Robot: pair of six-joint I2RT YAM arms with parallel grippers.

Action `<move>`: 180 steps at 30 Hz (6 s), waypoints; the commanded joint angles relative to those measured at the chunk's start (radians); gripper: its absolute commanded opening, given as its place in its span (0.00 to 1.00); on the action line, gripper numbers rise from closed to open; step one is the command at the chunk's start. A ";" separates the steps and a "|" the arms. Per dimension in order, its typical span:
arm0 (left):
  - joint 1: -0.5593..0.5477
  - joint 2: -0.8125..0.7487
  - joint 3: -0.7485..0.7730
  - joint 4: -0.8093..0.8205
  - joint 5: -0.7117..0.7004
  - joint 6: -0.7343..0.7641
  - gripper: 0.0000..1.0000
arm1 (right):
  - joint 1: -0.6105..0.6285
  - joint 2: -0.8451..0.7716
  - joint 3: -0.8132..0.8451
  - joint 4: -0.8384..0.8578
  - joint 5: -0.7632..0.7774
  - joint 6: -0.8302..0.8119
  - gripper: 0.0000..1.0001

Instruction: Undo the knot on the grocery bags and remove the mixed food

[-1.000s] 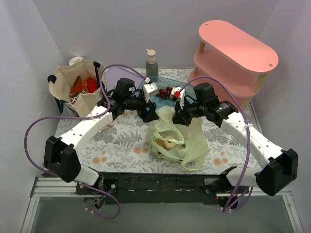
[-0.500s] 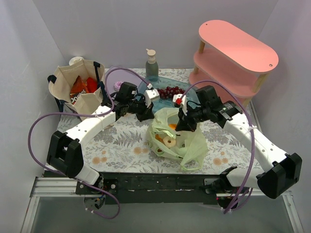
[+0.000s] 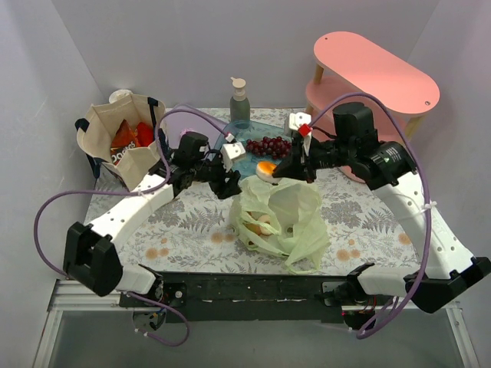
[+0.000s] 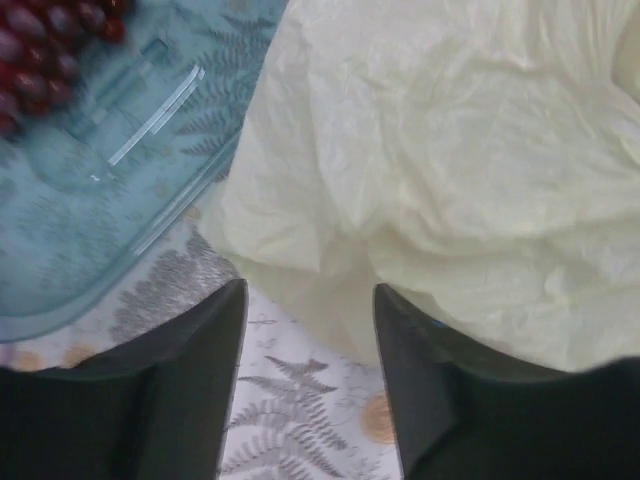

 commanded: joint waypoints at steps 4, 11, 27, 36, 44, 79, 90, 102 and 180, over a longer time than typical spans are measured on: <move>0.001 -0.230 0.092 0.073 -0.009 0.094 0.86 | -0.066 0.065 0.020 0.058 0.002 0.039 0.01; -0.017 -0.243 0.172 -0.002 0.068 0.390 0.86 | -0.069 0.094 0.015 0.094 -0.051 0.061 0.01; -0.172 -0.131 0.221 0.061 0.091 0.509 0.50 | -0.071 0.131 0.012 0.097 -0.095 0.067 0.01; -0.177 -0.105 0.206 0.121 -0.047 0.349 0.00 | -0.075 0.120 0.029 0.085 0.068 0.081 0.56; -0.057 0.125 0.372 0.238 -0.694 -0.253 0.00 | -0.123 0.008 -0.029 0.149 0.272 0.088 0.98; 0.431 0.944 0.841 0.306 -0.046 -1.004 0.00 | -0.163 0.136 0.037 0.020 0.373 -0.011 0.96; 0.431 1.010 0.850 0.289 -0.078 -0.982 0.01 | -0.163 0.163 0.034 0.025 0.363 -0.008 0.96; 0.408 1.024 0.926 0.217 -0.435 -0.845 0.65 | -0.163 0.120 -0.012 0.026 0.373 -0.014 0.96; 0.070 -0.218 -0.206 0.165 0.083 -0.413 0.98 | 0.253 0.154 -0.539 0.326 0.531 -0.274 0.01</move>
